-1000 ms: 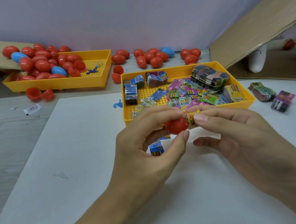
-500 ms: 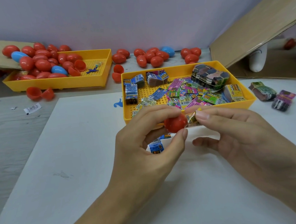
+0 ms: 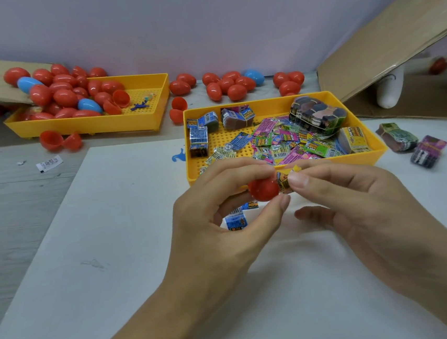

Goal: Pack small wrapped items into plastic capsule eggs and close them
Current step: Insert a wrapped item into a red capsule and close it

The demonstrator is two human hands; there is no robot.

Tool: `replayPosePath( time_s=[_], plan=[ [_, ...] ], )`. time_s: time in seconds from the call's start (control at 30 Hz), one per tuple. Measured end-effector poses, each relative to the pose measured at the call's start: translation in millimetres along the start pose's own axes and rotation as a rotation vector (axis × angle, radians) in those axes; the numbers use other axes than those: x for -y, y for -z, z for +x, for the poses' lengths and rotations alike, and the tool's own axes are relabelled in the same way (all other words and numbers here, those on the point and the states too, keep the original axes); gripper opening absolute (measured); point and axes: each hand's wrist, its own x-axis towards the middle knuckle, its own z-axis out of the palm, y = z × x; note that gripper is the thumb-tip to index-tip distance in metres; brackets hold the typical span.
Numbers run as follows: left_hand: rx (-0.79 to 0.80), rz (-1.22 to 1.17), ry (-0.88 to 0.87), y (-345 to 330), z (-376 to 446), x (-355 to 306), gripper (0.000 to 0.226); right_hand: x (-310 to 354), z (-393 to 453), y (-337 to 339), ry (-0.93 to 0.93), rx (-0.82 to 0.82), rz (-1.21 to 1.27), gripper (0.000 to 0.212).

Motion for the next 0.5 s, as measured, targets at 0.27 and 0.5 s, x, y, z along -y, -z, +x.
replayPosePath(
  time_s=[0.27, 0.5],
  plan=[
    [-0.035, 0.018, -0.015, -0.3, -1.4, 0.2, 0.023, -2.6, 0.1, 0.1, 0.011, -0.006, -0.001, 0.027],
    [-0.066, 0.050, -0.056, 1.0, -1.3, -0.7, 0.025, 2.2, 2.8, 5.4, -0.019, 0.038, 0.138, 0.021]
  ],
)
